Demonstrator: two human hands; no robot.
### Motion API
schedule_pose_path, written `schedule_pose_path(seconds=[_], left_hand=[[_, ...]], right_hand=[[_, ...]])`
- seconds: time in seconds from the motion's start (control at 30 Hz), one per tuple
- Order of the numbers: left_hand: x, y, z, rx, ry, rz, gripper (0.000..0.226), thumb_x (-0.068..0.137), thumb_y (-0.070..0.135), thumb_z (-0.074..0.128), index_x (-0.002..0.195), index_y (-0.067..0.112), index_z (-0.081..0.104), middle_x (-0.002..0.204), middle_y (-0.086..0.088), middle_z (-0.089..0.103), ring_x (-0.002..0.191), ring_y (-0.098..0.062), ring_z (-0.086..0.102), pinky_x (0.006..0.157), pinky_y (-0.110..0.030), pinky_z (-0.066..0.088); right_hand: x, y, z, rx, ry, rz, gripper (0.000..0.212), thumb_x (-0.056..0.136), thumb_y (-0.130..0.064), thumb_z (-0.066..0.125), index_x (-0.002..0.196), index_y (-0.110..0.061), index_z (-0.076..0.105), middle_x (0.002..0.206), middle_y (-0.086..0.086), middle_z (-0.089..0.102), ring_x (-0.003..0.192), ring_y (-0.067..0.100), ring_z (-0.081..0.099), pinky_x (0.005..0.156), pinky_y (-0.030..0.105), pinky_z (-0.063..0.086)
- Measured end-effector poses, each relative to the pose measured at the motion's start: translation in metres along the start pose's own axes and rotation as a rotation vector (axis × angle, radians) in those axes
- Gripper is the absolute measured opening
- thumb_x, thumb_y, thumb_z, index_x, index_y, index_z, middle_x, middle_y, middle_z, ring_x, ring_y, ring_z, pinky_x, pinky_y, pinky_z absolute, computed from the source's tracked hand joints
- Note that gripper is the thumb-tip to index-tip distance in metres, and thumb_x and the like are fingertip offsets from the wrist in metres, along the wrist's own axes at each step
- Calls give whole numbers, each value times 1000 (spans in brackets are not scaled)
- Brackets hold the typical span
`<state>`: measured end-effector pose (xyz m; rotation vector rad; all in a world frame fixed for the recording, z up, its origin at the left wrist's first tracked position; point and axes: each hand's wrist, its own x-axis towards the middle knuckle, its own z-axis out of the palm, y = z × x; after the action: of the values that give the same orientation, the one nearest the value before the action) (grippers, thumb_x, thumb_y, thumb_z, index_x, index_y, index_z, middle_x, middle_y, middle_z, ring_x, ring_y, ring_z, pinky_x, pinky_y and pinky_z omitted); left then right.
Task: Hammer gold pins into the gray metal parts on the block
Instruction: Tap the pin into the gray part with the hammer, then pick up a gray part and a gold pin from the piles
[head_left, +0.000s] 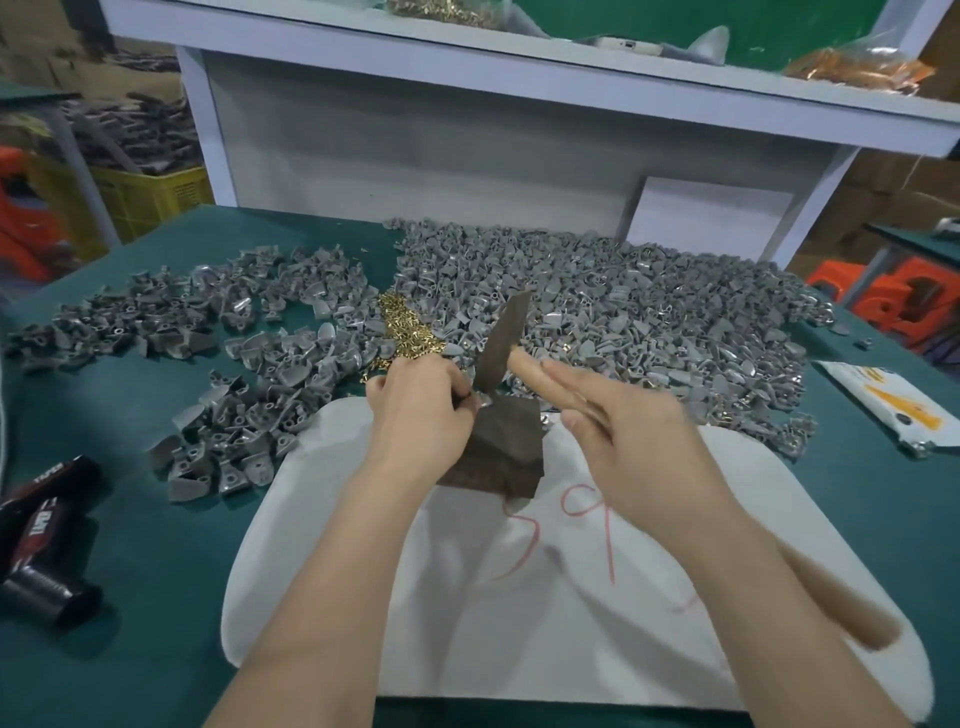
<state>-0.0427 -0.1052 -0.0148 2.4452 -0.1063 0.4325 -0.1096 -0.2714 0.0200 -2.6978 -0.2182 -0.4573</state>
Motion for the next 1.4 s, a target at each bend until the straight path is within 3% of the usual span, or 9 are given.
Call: schedule_pose_path(seconds=[0.17, 0.33, 0.47, 0.63, 0.73, 0.9, 1.07, 1.27, 1.4], left_hand=[[0, 0, 1, -17, 7, 1, 12, 86, 25, 68, 74, 22, 69, 86, 2, 67, 101, -26, 54, 84, -35, 25], [0, 0, 0, 13, -2, -13, 7, 87, 30, 67, 87, 24, 71, 97, 5, 65, 106, -23, 49, 88, -35, 26], [0, -1, 0, 8, -4, 8, 9, 87, 26, 67, 80, 21, 71, 91, 2, 67, 102, -27, 52, 82, -34, 23], [1, 1, -1, 6, -9, -22, 6, 86, 28, 67, 85, 24, 71, 95, 6, 67, 104, -23, 51, 82, -33, 22], [1, 1, -2, -3, -8, -28, 5, 87, 26, 66, 84, 25, 71, 95, 6, 67, 104, -23, 51, 82, -32, 21], [0, 2, -1, 4, 0, -33, 17, 88, 27, 65, 73, 20, 69, 80, 9, 60, 99, -23, 51, 81, -33, 21], [0, 2, -2, 3, 4, -34, 13, 91, 28, 61, 80, 26, 69, 93, 8, 65, 104, -23, 49, 82, -34, 19], [0, 3, -2, 11, -15, -39, 15, 94, 28, 56, 91, 27, 70, 103, 7, 65, 109, -23, 47, 86, -35, 21], [0, 6, -3, -52, 23, 8, 15, 94, 27, 56, 94, 25, 71, 108, 8, 65, 110, -22, 49, 90, -36, 27]], right_hand=[[1, -4, -7, 165, 324, -47, 53, 92, -14, 54, 131, -48, 45, 115, -16, 64, 88, 4, 59, 77, 19, 42], [-1, -2, -2, -21, -17, -4, 46, 93, -22, 53, 129, -50, 47, 123, -14, 62, 109, 16, 60, 90, 34, 48], [2, -4, -5, 123, 300, -8, 47, 93, -16, 54, 132, -41, 49, 118, -14, 64, 97, 6, 58, 84, 20, 43], [-2, -2, 0, 42, -34, -21, 46, 93, -21, 53, 131, -46, 48, 118, -11, 65, 101, 17, 63, 88, 34, 49], [7, 6, -4, 22, 30, -10, 43, 93, -23, 52, 131, -44, 47, 117, -11, 65, 101, 18, 61, 84, 30, 48], [33, 29, 11, 313, 28, 252, 39, 93, -22, 53, 132, -29, 50, 99, 4, 68, 70, 17, 57, 65, 28, 44], [44, 44, 30, 460, -143, 429, 30, 89, -22, 63, 118, -23, 57, 65, 6, 60, 43, 17, 45, 40, 23, 37], [46, 46, 34, -45, -27, 313, 26, 89, -35, 58, 112, -24, 65, 100, 3, 67, 92, 23, 60, 78, 33, 49], [52, 17, 34, 227, 75, 76, 27, 86, -38, 62, 111, -28, 65, 88, -9, 64, 80, 9, 59, 76, 27, 46]])
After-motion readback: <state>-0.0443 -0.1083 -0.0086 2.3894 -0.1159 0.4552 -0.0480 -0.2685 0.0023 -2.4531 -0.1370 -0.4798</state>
